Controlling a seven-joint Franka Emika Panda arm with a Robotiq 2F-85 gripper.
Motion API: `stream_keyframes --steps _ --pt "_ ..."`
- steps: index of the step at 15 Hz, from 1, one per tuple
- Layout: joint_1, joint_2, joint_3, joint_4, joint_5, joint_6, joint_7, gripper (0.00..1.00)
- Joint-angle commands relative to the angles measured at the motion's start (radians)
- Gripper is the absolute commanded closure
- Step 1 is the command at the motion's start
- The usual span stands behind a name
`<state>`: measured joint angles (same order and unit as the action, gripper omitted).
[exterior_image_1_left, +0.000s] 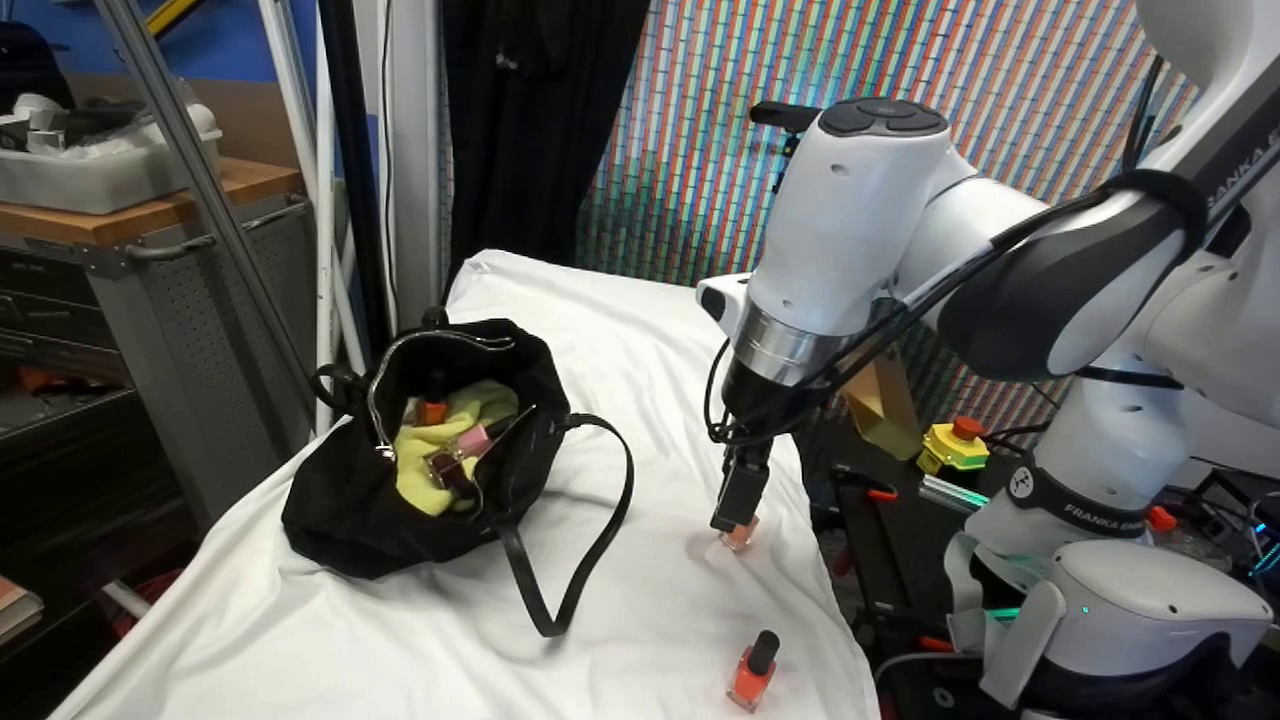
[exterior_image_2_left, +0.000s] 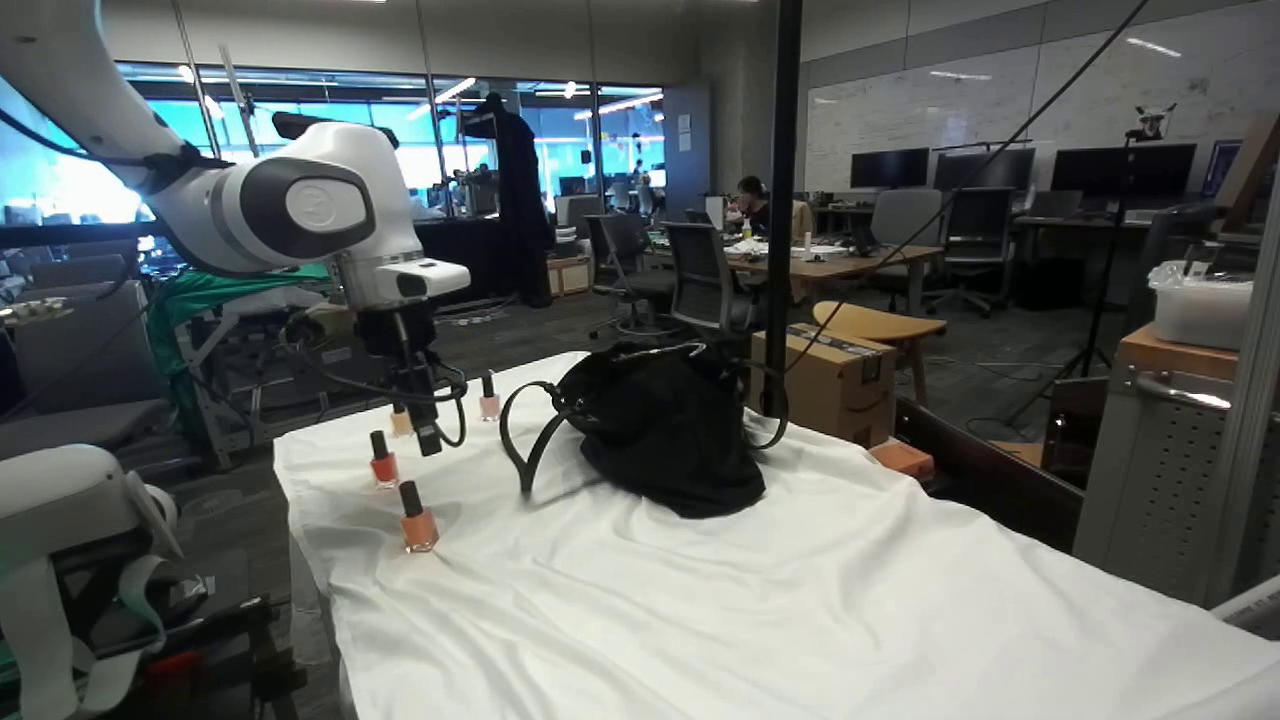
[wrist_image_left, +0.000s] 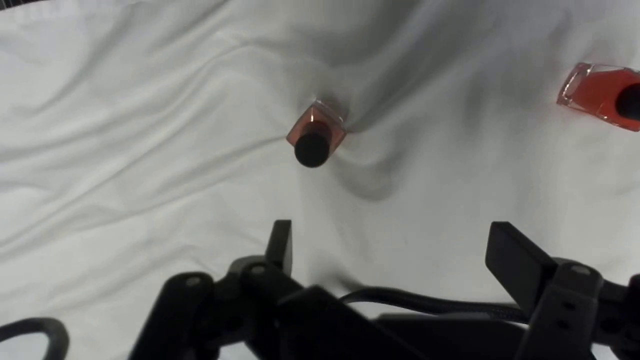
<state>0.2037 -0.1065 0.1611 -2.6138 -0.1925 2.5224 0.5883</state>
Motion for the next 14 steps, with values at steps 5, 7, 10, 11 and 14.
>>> stream_keyframes --steps 5,7,10,11,14 --pt "-0.045 0.01 0.02 -0.101 0.001 0.143 0.087 0.0" --pt "-0.051 0.022 0.017 -0.115 -0.003 0.172 0.093 0.0" --pt "-0.058 0.052 0.008 -0.131 0.006 0.222 0.076 0.0" --pt "-0.061 0.062 0.006 -0.136 0.004 0.24 0.077 0.0" --pt "-0.067 0.109 -0.004 -0.138 0.01 0.29 0.067 0.0"
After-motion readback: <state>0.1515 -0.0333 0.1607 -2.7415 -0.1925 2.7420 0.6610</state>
